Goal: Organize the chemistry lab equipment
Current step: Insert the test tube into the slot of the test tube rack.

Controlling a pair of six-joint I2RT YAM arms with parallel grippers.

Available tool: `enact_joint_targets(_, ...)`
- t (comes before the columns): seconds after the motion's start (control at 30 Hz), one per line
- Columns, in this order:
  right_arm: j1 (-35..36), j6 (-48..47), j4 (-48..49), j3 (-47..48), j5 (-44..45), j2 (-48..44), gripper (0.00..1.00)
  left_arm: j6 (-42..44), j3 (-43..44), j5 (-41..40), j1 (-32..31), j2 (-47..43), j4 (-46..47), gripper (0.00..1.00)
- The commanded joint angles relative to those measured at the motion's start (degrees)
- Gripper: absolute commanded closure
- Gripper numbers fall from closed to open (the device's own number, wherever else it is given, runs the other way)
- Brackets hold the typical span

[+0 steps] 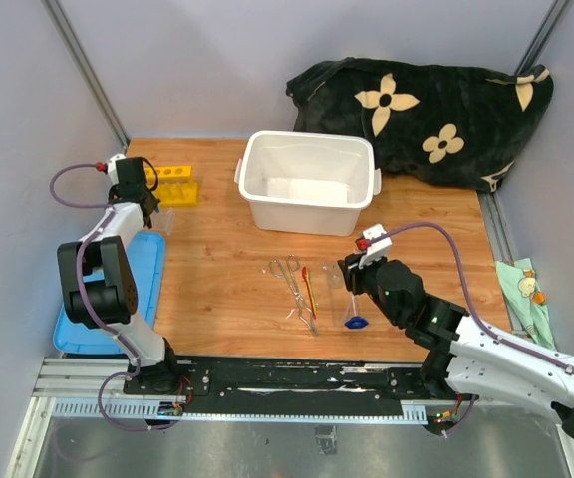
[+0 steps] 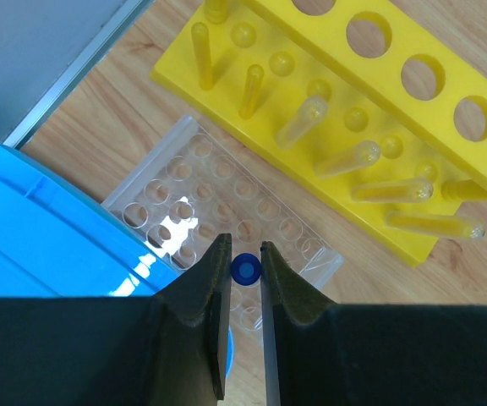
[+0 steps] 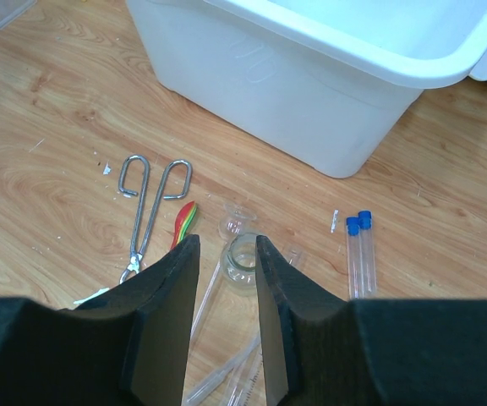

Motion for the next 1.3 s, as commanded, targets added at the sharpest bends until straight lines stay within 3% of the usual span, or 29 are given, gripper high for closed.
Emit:
enact_joint_targets(0.0, -1.32, 0.94, 1.26, -1.0, 0.04, -0.78, 0.66, 1.72, 2.14, -3.73, -1.36, 1.02, -0.52, 1.0)
enact_joint_targets(0.73, -2.52, 0.83, 0.76, -1.39, -2.34, -2.85, 0.66, 3.23, 1.34, -9.94, -3.79, 2.42, 0.17, 0.99)
enact_joint_targets(1.07, -2.57, 0.83, 0.67, -1.46, -2.54, -3.05, 0.66, 2.78, 1.85, -9.21, -4.09, 2.95, -0.25, 0.9)
enact_joint_targets(1.27, -2.65, 0.92, 0.58, -1.56, -2.7, -3.11, 0.66, 2.39, 2.38, -9.04, -4.26, 2.87, -0.91, 0.7)
